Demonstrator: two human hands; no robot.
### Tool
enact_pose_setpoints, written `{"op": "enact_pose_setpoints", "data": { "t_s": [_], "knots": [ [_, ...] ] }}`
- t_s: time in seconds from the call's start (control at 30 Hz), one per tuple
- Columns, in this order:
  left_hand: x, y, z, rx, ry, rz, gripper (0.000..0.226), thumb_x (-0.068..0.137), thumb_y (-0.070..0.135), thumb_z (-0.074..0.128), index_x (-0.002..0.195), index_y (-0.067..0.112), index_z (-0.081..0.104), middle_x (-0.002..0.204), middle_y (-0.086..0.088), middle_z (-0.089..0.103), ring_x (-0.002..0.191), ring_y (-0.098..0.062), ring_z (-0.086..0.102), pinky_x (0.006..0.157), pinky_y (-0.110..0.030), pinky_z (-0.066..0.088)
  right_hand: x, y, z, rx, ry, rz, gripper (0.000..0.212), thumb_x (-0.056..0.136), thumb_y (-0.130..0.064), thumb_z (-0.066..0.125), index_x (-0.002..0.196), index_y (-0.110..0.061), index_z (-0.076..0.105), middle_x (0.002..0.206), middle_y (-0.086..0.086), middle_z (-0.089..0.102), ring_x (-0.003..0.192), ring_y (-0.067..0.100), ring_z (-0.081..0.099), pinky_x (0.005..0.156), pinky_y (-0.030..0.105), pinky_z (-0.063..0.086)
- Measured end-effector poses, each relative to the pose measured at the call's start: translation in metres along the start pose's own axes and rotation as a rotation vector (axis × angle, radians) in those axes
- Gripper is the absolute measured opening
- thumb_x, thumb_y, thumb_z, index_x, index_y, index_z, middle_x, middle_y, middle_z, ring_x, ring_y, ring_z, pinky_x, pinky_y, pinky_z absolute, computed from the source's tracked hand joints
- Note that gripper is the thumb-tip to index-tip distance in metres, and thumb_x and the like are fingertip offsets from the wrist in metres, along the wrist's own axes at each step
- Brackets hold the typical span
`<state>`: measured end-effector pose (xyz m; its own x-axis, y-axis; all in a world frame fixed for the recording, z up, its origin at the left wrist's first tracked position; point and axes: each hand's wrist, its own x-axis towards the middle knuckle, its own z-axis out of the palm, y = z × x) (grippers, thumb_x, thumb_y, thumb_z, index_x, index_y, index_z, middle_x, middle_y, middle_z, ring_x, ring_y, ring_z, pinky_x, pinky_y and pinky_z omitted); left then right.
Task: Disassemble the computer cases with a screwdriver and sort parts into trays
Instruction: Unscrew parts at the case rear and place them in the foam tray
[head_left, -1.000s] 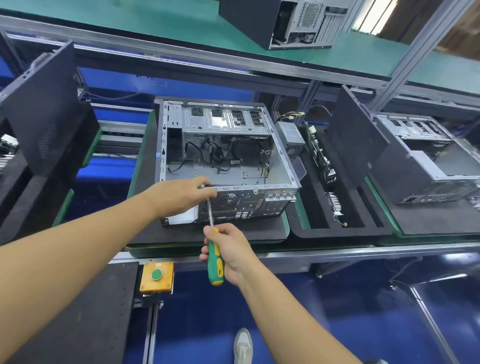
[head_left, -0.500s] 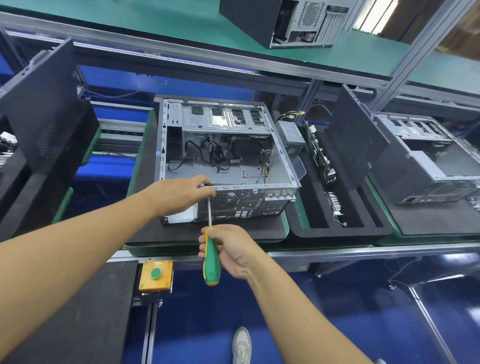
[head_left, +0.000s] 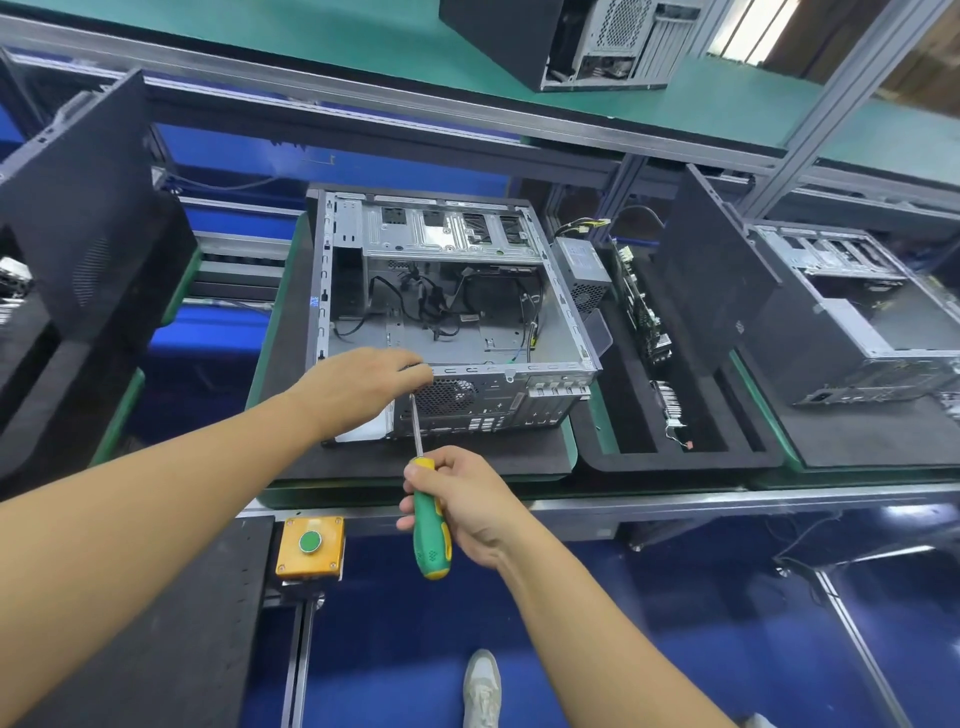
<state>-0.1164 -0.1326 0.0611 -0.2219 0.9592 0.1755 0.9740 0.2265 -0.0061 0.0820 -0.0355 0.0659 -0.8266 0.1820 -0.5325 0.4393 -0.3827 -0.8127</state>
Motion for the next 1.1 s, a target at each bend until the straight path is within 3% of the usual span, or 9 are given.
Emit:
{"op": "enact_pose_setpoints", "data": {
  "t_s": [0.2,0.27,0.4,0.53,0.63,0.73,0.87,0.97,1.1],
  "knots": [
    [0.010,0.006,-0.010,-0.383,-0.074,-0.366,0.009,0.106,0.034,0.032,0.098,0.037,0.029,0.078,0.000,0.061,0.067,-0.029,0.056,0.061,-0.045,0.050,-0.006,-0.004,-0.015,0.015,-0.005,-0.045,0.015,0.092,-0.010,0.068,0.102,-0.003,0.058,0.084,0.010,0.063,0.069,0.021,0.067,0.064,0.037,0.060],
    [0.019,0.007,-0.017,-0.497,-0.096,-0.420,0.009,0.107,0.032,0.031,0.098,0.034,0.031,0.095,-0.006,0.070,0.072,-0.028,0.059,0.066,-0.044,0.051,-0.009,-0.008,-0.021,0.027,0.004,-0.059,0.015,0.093,-0.009,0.067,0.103,-0.003,0.058,0.086,0.011,0.061,0.069,0.021,0.066,0.065,0.037,0.060],
    [0.036,0.009,-0.023,-0.617,-0.100,-0.522,0.015,0.107,0.026,0.033,0.093,0.030,0.038,0.114,0.008,0.070,0.067,-0.004,0.057,0.056,-0.029,0.040,-0.018,-0.016,-0.038,0.061,-0.002,-0.098,0.015,0.093,-0.008,0.067,0.104,-0.002,0.058,0.085,0.010,0.061,0.071,0.020,0.065,0.065,0.036,0.060],
    [0.051,0.014,-0.027,-0.659,-0.010,-0.614,0.014,0.105,0.024,0.039,0.094,0.030,0.045,0.106,0.001,0.067,0.070,-0.020,0.061,0.058,-0.038,0.050,-0.027,-0.031,-0.064,0.116,0.001,-0.164,0.011,0.096,-0.006,0.063,0.106,-0.004,0.060,0.083,0.007,0.064,0.069,0.019,0.064,0.066,0.035,0.059],
    [0.071,0.029,-0.034,-0.638,0.073,-0.590,0.007,0.103,0.024,0.046,0.099,0.025,0.052,0.102,0.005,0.066,0.081,-0.017,0.063,0.068,-0.038,0.051,-0.032,-0.046,-0.087,0.144,0.040,-0.206,0.013,0.098,-0.005,0.061,0.110,-0.001,0.059,0.083,0.008,0.064,0.068,0.019,0.063,0.064,0.034,0.060],
    [0.107,0.061,-0.043,-0.614,0.165,-0.409,0.006,0.099,0.019,0.057,0.102,0.020,0.062,0.094,0.009,0.065,0.084,-0.011,0.060,0.076,-0.031,0.048,-0.035,-0.063,-0.119,0.160,0.080,-0.240,0.015,0.099,-0.006,0.060,0.111,0.000,0.059,0.082,0.007,0.065,0.067,0.019,0.062,0.064,0.035,0.059],
    [0.168,0.120,-0.042,-0.617,0.071,-0.216,0.014,0.097,0.019,0.061,0.104,0.017,0.074,0.095,0.008,0.069,0.086,-0.008,0.060,0.077,-0.021,0.043,-0.036,-0.086,-0.171,0.192,0.163,-0.284,0.014,0.100,-0.007,0.058,0.111,0.001,0.059,0.080,0.007,0.064,0.064,0.020,0.061,0.061,0.034,0.058],
    [0.217,0.161,-0.028,-0.663,-0.029,-0.267,0.018,0.095,0.020,0.061,0.104,0.017,0.076,0.098,0.002,0.075,0.091,-0.013,0.065,0.075,-0.016,0.042,-0.036,-0.103,-0.216,0.171,0.259,-0.282,0.014,0.101,-0.010,0.056,0.107,0.000,0.063,0.077,0.006,0.064,0.061,0.021,0.060,0.057,0.035,0.058],
    [0.272,0.206,0.002,-0.738,-0.162,-0.413,0.015,0.090,0.016,0.062,0.094,0.018,0.076,0.081,0.001,0.075,0.059,-0.005,0.061,0.055,-0.008,0.040,-0.033,-0.117,-0.275,0.205,0.394,-0.209,0.015,0.102,-0.011,0.054,0.105,0.002,0.061,0.075,0.009,0.062,0.054,0.021,0.059,0.054,0.034,0.057]
  ]
}}
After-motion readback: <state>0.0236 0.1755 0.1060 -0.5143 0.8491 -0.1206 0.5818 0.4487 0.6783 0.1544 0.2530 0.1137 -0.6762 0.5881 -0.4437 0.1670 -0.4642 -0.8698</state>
